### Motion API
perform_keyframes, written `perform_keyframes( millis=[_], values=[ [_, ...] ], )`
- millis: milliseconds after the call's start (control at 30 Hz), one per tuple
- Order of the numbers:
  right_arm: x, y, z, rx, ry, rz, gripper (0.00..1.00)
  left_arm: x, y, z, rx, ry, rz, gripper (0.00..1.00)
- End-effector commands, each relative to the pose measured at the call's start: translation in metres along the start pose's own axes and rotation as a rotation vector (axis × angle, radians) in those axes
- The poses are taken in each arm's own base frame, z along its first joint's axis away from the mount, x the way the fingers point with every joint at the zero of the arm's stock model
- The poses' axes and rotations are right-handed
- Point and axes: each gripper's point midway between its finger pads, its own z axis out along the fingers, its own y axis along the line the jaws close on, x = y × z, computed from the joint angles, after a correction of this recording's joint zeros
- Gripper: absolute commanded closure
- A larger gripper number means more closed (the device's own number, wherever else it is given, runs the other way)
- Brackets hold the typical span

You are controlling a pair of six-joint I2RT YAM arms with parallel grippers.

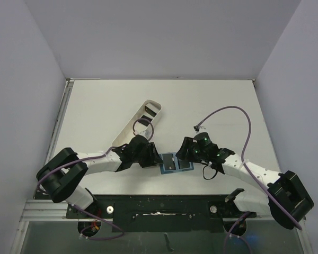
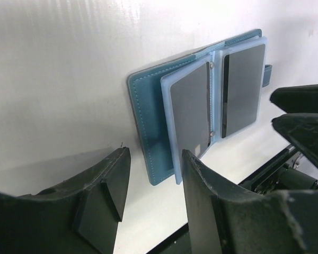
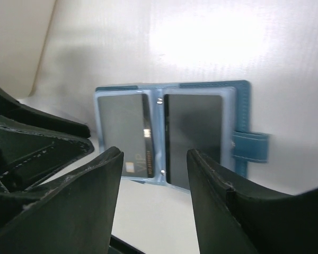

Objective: Put the credit cards into the card holder
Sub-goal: Insert the credit card into the card holder, then close the card holder at the center of the board.

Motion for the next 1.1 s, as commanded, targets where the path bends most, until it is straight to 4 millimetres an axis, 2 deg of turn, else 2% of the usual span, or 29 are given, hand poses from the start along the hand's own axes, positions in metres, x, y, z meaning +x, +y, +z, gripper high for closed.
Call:
perform_keyframes(
  millis=[0,333,467,833,1067],
  values=[
    [-0.003,-0.024,-0.011,0.087,-0.013,-0.046,0.48,-0.011,-0.009,-0.003,0.021,-0.045,-0.004,0.57],
    [0.018,-0.041,-0.001,0.092,0.034,-0.024,0.48,-0.005,-0.019,0.013,0.076,0.005,-0.036,0.57],
    [0.024,-0.038,0.002,0.074,0.051,-0.049,0.49,-0.003,-0.030,0.014,0.129,0.026,-0.055,0.58],
    [0.033,-0.039,-0.002,0.053,0.059,-0.043,0.50,-0.016,-0.081,-0.009,0.308,0.010,-0.069,0.67],
    [0.041,-0.037,0.000,0.016,0.060,-0.018,0.50,-0.013,-0.093,-0.010,0.371,0.020,-0.072,0.67]
  ],
)
